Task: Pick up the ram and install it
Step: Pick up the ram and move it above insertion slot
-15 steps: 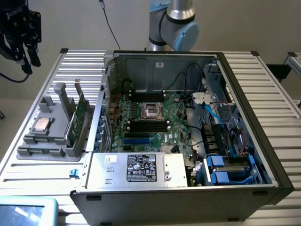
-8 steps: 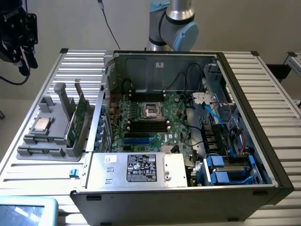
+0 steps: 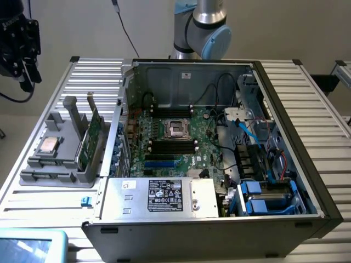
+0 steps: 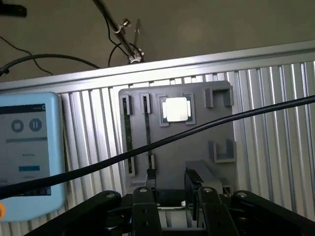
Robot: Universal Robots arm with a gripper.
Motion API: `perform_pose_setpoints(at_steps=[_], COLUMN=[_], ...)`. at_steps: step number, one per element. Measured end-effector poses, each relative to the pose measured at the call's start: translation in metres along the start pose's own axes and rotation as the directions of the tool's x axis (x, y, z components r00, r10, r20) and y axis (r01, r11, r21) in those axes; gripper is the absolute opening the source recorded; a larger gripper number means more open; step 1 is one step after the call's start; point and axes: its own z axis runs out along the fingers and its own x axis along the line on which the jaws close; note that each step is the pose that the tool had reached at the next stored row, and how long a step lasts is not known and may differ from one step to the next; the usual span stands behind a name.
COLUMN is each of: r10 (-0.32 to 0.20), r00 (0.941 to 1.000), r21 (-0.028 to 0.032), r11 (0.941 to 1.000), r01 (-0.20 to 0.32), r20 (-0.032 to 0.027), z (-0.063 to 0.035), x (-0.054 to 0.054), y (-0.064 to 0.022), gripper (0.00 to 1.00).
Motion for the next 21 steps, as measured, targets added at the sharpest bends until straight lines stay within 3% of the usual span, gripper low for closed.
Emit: perform_pose_setpoints(at_steps=[9, 16, 21], r10=[-0.064, -0.094, -0.11], r00=[0.998, 0.9955, 0.994], r21=[0.0027, 0.0036, 0.0044], r11=[0.998, 0.9955, 0.994], r01=[0.064, 0.094, 0.11], r20=[0.0019, 0.0023, 0.0033], z=[0.0066, 0.0111, 0.0196], x=[0.009, 0.022, 0.033], y=[0.0042, 0.0043, 0.0025], gripper=[0.36, 0.36, 0.36])
